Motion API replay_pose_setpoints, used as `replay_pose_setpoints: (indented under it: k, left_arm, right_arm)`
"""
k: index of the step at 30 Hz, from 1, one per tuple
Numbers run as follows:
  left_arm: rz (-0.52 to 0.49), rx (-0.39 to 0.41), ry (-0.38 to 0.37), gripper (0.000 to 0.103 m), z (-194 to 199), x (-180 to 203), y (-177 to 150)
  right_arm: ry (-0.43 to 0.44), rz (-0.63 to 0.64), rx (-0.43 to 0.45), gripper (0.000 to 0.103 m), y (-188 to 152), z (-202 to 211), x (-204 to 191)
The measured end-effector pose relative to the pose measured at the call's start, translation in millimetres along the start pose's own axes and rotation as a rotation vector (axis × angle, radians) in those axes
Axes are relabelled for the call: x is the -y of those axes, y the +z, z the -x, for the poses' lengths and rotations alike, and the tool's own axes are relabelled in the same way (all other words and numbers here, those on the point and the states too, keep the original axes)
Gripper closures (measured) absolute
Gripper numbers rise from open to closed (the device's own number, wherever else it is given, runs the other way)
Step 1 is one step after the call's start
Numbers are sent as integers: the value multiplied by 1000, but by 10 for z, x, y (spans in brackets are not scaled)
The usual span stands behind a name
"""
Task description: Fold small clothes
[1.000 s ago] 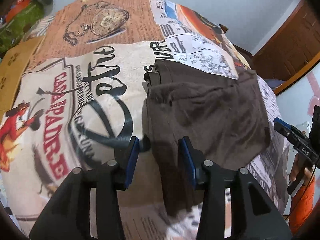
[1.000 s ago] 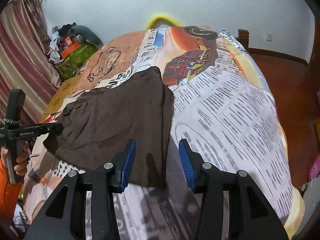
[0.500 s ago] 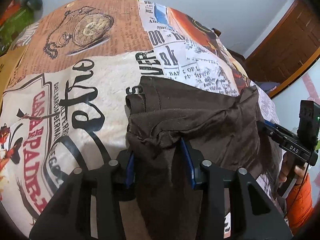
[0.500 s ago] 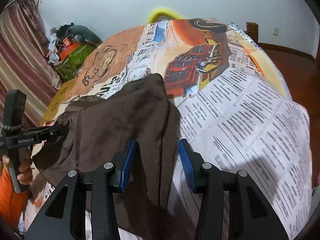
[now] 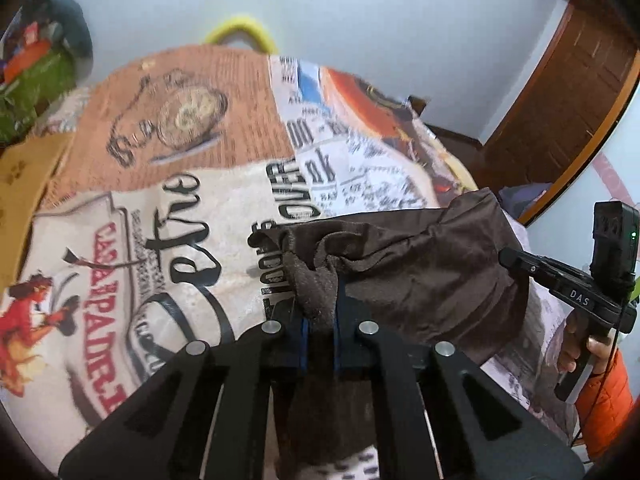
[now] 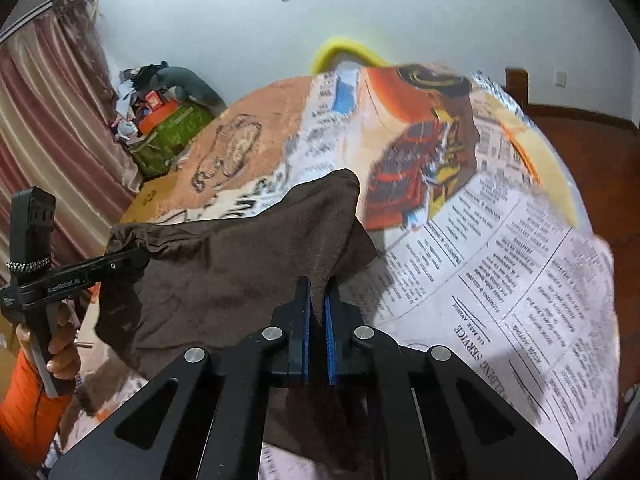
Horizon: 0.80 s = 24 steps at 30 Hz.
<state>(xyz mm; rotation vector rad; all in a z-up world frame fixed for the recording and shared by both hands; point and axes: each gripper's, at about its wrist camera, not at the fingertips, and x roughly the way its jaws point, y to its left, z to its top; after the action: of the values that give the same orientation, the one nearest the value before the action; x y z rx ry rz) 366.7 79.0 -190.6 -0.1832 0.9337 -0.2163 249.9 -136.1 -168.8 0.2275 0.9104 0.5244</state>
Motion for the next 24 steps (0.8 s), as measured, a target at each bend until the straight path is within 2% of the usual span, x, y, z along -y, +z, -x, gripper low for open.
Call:
replay_pose_setpoints:
  k: [6,13,20,24]
  left_arm:
    - [-10,95,36,96,585,-31,-44]
    - [34,191,85,96,1342,-404,-169]
    - [94,218,150,96,1777,-895,-406]
    - [152,186,158,96,1837,-1235,-569]
  right_arm:
    - [12,82,50,98,102,298,-411]
    - [61,152,93,98,190,429,-972]
    - [120,216,62,98,103,236,-1553]
    - [150,236,26,98,4,65,-1835]
